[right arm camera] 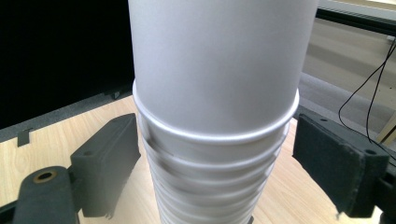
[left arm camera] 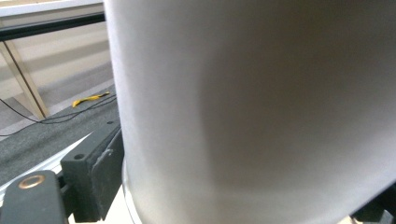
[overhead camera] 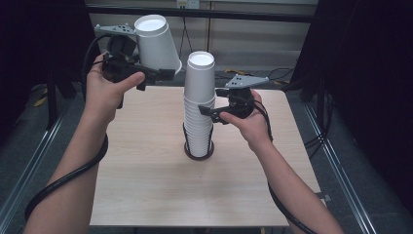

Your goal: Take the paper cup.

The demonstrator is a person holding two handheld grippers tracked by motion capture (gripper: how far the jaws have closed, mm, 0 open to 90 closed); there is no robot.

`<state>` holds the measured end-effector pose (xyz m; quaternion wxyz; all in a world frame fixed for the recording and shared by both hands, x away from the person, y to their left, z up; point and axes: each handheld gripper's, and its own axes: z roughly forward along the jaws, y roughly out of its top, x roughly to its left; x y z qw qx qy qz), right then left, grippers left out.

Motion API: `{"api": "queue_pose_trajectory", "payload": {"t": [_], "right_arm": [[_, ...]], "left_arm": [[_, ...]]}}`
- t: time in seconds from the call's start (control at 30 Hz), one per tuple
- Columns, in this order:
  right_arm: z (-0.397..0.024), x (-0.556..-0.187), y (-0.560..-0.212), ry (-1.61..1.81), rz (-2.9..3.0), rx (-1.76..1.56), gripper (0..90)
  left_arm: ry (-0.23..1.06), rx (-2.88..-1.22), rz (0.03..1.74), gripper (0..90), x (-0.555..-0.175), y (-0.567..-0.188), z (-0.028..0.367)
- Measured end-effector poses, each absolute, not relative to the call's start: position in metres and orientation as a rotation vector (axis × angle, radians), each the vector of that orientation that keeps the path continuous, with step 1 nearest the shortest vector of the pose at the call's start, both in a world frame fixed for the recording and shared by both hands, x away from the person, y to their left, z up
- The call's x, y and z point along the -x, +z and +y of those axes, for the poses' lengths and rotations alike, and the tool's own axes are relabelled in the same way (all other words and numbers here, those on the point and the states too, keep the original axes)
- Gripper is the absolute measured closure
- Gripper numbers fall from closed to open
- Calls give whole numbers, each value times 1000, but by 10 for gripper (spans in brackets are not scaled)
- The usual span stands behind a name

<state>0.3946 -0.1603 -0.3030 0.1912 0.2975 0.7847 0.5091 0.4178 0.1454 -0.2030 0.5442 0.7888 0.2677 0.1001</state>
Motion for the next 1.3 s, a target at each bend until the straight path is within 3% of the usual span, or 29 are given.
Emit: {"api": "queue_pose_trajectory", "payload": {"t": [1.3], "right_arm": [[-191, -364, -333, 1479, 2246, -816, 142]], "left_arm": [[288, -2025, 665, 124, -388, -296, 188]]}}
